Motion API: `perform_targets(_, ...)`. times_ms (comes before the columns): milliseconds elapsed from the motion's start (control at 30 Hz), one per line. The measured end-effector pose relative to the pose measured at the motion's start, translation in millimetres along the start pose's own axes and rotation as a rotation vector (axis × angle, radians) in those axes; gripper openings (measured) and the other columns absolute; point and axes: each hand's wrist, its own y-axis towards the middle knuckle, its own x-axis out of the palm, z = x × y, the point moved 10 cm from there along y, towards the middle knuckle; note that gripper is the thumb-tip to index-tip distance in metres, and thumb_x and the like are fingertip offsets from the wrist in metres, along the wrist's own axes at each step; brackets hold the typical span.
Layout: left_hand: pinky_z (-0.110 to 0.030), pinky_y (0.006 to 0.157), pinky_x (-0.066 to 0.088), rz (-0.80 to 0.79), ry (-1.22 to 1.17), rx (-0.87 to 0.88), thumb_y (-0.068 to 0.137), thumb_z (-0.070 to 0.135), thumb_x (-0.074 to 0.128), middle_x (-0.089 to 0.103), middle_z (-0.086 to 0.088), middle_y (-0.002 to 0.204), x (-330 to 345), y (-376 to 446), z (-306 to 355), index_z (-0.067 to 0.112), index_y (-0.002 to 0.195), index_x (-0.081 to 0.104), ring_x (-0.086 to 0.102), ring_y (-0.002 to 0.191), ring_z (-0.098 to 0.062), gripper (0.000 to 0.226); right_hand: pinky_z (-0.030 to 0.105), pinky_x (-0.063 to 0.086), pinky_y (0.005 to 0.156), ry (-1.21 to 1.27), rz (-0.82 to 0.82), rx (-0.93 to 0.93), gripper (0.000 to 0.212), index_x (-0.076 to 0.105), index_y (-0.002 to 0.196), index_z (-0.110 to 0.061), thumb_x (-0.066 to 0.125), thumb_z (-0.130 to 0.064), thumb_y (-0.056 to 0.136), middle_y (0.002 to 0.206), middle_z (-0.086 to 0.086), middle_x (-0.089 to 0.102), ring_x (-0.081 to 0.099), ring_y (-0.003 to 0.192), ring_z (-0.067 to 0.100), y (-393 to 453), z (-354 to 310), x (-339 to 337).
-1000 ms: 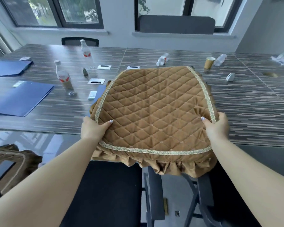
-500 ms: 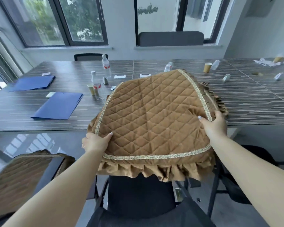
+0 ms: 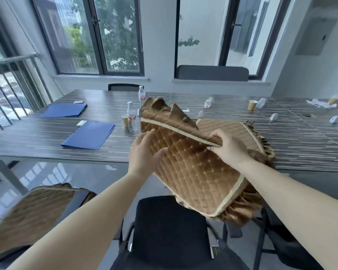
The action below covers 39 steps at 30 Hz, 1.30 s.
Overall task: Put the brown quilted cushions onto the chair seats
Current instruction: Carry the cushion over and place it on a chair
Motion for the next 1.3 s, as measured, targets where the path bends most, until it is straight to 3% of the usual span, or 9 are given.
perform_targets(233,-0.049,0.115,0.022,-0.02,0.402,0.39,0.08,0.058,0.062,0.051,-0.002,0.14,6,0,52,0.025,0.143,0.039,0.04,0.135,-0.025,0.076,0.039,0.041,0.092,-0.25,-0.054,-0.49,0.016,0.063,0.096,-0.029,0.067,-0.029,0.08,0.088,-0.004,0.069,0.06,0.091,0.024,9,-77,-26)
perform_targets(400,-0.033,0.071,0.046,0.024,0.315,0.241,0.086,0.053,0.057,0.067,0.003,0.097,-16,16,45,0.023,0.102,0.061,0.063,0.091,-0.025,0.034,0.043,0.033,0.102,-0.254,0.037,-0.541,0.029,0.066,0.107,-0.028,0.072,-0.028,0.079,0.109,-0.003,0.067,0.055,0.109,0.025,17,-95,-35)
perform_targets(500,-0.033,0.067,0.046,0.053,0.23,0.095,0.086,0.055,0.056,0.065,0.007,0.082,-29,21,28,0.026,0.094,0.061,0.061,0.082,-0.023,0.031,0.048,0.02,0.114,-0.211,0.038,-0.325,0.071,0.043,0.14,-0.028,0.074,-0.037,0.077,0.151,0.01,0.034,0.027,0.141,0.032,27,-74,-25)
perform_targets(600,-0.029,0.058,0.038,0.07,0.017,-0.026,0.087,0.048,0.06,0.055,0.013,0.067,-48,23,6,0.028,0.085,0.06,0.053,0.069,-0.014,0.021,0.047,0.016,0.117,-0.135,-0.031,-0.005,0.101,0.014,0.151,-0.026,0.073,-0.051,0.073,0.16,0.011,0.005,0.008,0.147,0.032,26,-15,2)
perform_targets(733,-0.022,0.055,0.037,0.127,-0.384,-0.112,0.087,0.04,0.065,0.05,0.001,0.065,-77,27,-13,0.015,0.081,0.065,0.042,0.056,-0.004,0.025,0.047,0.026,0.115,0.089,-0.216,0.395,0.119,0.005,0.152,-0.023,0.074,-0.062,0.064,0.158,0.011,0.017,0.02,0.144,0.033,2,73,56)
perform_targets(900,-0.048,0.085,0.054,0.187,-0.705,-0.242,0.07,0.056,0.07,0.068,-0.003,0.084,-106,42,-40,0.028,0.076,0.07,0.063,0.08,-0.019,0.029,0.05,0.032,0.111,0.484,-0.058,0.721,0.14,0.009,0.151,-0.024,0.083,-0.067,0.04,0.153,0.008,0.031,0.033,0.138,0.034,-14,134,74)
perform_targets(1133,-0.037,0.083,0.056,0.254,-0.84,-0.37,0.086,0.044,0.065,0.069,-0.003,0.09,-107,43,-95,0.022,0.086,0.067,0.065,0.087,-0.02,0.022,0.031,0.046,0.074,0.867,0.042,0.728,0.059,0.058,0.12,-0.009,0.078,-0.038,0.074,0.11,0.006,0.063,0.058,0.091,0.024,-16,107,83)
perform_targets(1200,-0.04,0.085,0.057,0.247,-0.806,-0.441,0.082,0.05,0.066,0.068,-0.007,0.095,-98,36,-119,0.021,0.085,0.066,0.065,0.09,-0.023,0.03,0.03,0.047,0.068,0.844,0.087,0.717,0.054,0.057,0.116,-0.009,0.079,-0.036,0.074,0.106,0.006,0.063,0.058,0.088,0.025,-20,105,83)
perform_targets(1300,-0.04,0.082,0.057,0.231,-0.767,-0.54,0.08,0.052,0.067,0.069,-0.006,0.093,-77,18,-153,0.018,0.085,0.065,0.067,0.092,-0.026,0.034,0.038,0.047,0.09,0.786,0.132,0.748,0.075,0.049,0.122,-0.008,0.082,-0.043,0.065,0.121,0.004,0.057,0.055,0.106,0.026,-33,112,90)
